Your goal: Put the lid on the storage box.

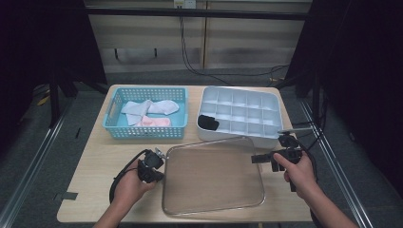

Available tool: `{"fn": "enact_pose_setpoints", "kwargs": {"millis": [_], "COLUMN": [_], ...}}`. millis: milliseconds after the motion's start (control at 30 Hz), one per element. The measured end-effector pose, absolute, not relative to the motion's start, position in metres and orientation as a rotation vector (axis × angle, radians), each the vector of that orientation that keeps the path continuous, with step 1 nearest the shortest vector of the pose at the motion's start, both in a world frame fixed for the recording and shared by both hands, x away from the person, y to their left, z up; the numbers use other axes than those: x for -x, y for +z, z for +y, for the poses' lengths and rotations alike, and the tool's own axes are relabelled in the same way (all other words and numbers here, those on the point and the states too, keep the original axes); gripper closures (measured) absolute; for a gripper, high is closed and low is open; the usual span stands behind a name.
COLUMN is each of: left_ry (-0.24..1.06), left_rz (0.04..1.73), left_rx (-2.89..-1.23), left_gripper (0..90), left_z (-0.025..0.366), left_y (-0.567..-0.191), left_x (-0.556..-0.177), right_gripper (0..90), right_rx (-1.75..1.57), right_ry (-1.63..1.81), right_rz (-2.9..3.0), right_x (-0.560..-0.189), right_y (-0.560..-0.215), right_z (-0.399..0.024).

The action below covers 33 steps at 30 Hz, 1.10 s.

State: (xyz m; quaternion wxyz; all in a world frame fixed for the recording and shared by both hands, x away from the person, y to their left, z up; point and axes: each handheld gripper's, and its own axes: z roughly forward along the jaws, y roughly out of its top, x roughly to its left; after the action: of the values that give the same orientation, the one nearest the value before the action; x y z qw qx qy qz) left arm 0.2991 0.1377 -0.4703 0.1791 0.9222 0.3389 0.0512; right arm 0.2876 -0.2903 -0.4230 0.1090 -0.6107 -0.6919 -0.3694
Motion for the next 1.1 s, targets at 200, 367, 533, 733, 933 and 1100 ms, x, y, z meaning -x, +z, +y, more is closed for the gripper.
{"fn": "enact_pose_setpoints", "kwargs": {"millis": [200,367,533,733,933,1100], "left_ry": [0.152,0.159,0.131,0.111,0.121,0.136], "left_rz": [0.965,0.956,0.975,0.958,0.963,0.999], "left_rx": [-2.615,-2.619,-2.61,-2.591,-2.569,-2.505], "left_gripper": [90.0,90.0,90.0,90.0,88.9,66.8], "left_z": [0.137,0.137,0.136,0.137,0.138,0.144], "left_y": [-0.47,-0.47,-0.47,-0.471,-0.472,-0.47], "left_x": [-0.297,-0.295,-0.296,-0.297,-0.296,-0.3], "right_gripper": [59.1,64.2,64.2,64.7,68.8,69.9], "right_rx": [1.791,1.767,1.795,1.794,1.793,1.789], "right_ry": [-1.131,-1.208,-1.163,-1.133,-1.128,-1.131], "right_rz": [-2.03,-2.015,-2.048,-2.053,-1.96,-1.94], "right_x": [-0.284,-0.284,-0.303,-0.318,-0.321,-0.323], "right_y": [-0.414,-0.399,-0.4,-0.411,-0.416,-0.417], "right_z": [-0.289,-0.287,-0.28,-0.263,-0.271,-0.272]}}
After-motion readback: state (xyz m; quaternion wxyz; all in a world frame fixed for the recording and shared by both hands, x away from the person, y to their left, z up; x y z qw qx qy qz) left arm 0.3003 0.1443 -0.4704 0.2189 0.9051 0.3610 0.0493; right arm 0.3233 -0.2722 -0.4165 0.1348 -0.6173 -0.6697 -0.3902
